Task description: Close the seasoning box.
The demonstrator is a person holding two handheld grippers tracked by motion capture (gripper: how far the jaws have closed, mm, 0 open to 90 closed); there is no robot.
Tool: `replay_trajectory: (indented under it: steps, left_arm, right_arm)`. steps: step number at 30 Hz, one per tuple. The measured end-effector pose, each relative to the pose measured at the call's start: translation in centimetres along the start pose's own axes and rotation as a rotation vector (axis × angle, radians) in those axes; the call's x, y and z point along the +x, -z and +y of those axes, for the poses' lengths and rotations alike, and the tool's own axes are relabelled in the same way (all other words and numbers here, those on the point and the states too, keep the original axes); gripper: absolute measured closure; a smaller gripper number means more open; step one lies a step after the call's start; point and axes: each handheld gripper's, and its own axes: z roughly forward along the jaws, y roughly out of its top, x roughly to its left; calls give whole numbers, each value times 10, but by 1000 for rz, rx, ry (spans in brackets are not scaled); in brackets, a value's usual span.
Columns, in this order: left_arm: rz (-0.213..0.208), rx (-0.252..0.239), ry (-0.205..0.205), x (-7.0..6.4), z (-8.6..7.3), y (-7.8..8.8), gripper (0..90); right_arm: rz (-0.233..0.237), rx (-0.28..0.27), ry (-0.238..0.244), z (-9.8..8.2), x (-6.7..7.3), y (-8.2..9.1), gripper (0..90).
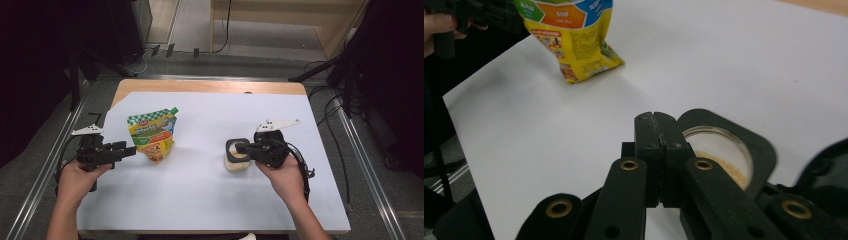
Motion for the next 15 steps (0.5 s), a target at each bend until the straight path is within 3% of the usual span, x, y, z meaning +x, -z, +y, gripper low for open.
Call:
replay_trajectory:
  steps: [7, 15]
  left_arm:
    - [-1, 4, 0, 0, 0, -1, 406]
    - [-6, -1, 1, 0, 0, -1, 407]
  right_arm:
    - [-45, -24, -13, 7, -11, 21, 900]
    - [-62, -75, -65, 9, -27, 46, 900]
